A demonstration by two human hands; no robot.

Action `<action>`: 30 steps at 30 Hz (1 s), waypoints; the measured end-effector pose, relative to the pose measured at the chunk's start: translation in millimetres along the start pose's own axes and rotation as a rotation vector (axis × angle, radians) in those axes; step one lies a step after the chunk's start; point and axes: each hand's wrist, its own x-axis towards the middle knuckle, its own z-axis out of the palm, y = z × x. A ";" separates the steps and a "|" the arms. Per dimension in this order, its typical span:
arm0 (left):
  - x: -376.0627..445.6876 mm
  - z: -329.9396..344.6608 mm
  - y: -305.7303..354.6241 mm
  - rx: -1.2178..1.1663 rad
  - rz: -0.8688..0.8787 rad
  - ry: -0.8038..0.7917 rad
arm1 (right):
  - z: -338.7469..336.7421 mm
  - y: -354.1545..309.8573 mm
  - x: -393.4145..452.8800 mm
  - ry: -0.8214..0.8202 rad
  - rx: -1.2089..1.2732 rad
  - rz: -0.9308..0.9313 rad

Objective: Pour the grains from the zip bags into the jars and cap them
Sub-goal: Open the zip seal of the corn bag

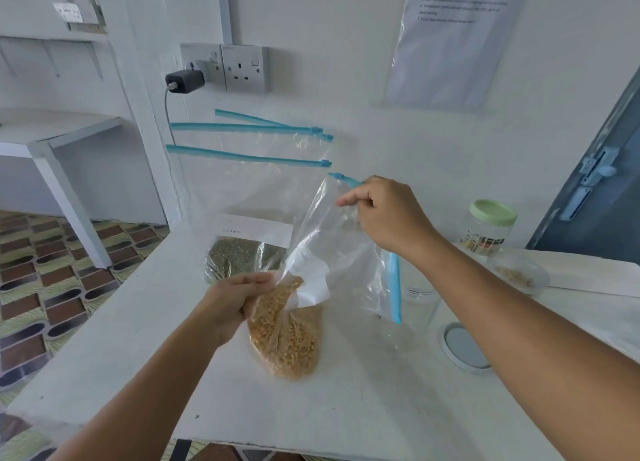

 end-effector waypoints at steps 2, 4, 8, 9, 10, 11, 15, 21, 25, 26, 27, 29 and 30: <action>-10.0 -10.2 8.2 -0.026 0.095 0.015 | -3.4 3.6 2.5 0.053 0.052 0.013; -19.9 -16.7 18.6 -0.051 0.211 0.051 | -6.1 4.1 3.3 0.083 0.116 0.032; -28.4 -33.3 31.2 -0.042 0.395 0.115 | -7.6 -1.2 3.9 0.098 0.259 0.070; -29.8 -38.7 31.0 -0.019 0.413 0.110 | -6.7 -2.7 3.5 0.094 0.281 0.072; -31.8 -42.6 29.7 -0.010 0.411 0.100 | -5.2 -3.8 3.0 0.090 0.300 0.075; -34.0 -45.6 27.5 -0.017 0.398 0.100 | -3.3 -4.6 2.3 0.088 0.319 0.079; -35.5 -54.7 14.4 -0.185 0.306 0.128 | 5.5 -2.6 0.9 0.070 0.360 0.079; -14.8 -57.6 7.3 -0.396 0.075 0.145 | 10.9 -1.8 2.2 0.065 0.368 0.086; -17.0 -55.0 15.0 -0.372 -0.169 0.071 | 12.5 -1.4 0.7 0.068 0.381 0.098; -17.7 -55.1 16.5 -0.368 -0.186 0.052 | 12.8 -1.1 0.2 0.068 0.386 0.101; -17.0 -55.4 17.9 -0.356 -0.187 0.050 | 12.8 -0.9 0.0 0.070 0.391 0.102; -16.7 -53.9 21.9 -0.325 -0.128 0.105 | 12.5 -0.7 0.6 0.076 0.397 0.104; -17.2 -53.4 25.0 -0.314 -0.083 0.147 | 12.4 -0.5 1.5 0.082 0.399 0.102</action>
